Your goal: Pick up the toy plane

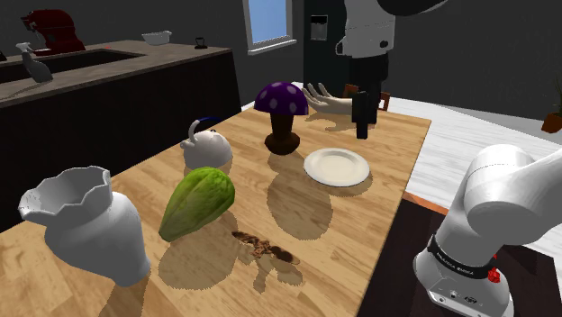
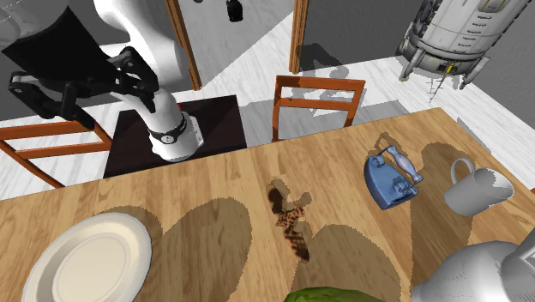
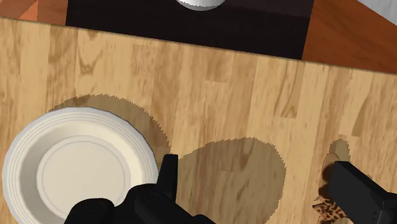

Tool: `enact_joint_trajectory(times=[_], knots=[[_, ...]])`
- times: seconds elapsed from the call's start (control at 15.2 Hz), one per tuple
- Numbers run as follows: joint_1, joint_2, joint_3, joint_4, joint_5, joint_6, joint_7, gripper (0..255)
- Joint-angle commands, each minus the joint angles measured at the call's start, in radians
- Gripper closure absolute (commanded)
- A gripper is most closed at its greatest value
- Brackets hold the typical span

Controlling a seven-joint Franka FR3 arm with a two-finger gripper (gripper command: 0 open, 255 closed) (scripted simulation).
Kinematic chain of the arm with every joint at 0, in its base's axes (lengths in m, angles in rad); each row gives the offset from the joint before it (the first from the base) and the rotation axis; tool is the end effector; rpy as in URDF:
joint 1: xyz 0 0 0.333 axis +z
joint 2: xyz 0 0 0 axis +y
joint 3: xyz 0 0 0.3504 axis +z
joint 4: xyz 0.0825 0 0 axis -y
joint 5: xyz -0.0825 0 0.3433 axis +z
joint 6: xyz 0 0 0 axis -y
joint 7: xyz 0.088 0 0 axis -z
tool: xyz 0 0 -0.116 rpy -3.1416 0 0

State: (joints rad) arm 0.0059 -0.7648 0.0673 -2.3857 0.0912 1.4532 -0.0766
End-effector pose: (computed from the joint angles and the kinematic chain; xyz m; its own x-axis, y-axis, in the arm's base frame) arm 0.2300 0.0355 0.5785 0.9775 0.1328 -0.1640 0.1249 -0.9905 -0.0572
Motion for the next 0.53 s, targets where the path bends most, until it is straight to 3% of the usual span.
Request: enact_joint_trajectory(times=[0.0, 0.46], knots=[[0.0, 0.0, 0.0, 0.0, 0.0, 0.0, 0.0, 0], [0.041, 0.085, 0.118, -0.095, 0.084, 0.239, 0.1, 0]])
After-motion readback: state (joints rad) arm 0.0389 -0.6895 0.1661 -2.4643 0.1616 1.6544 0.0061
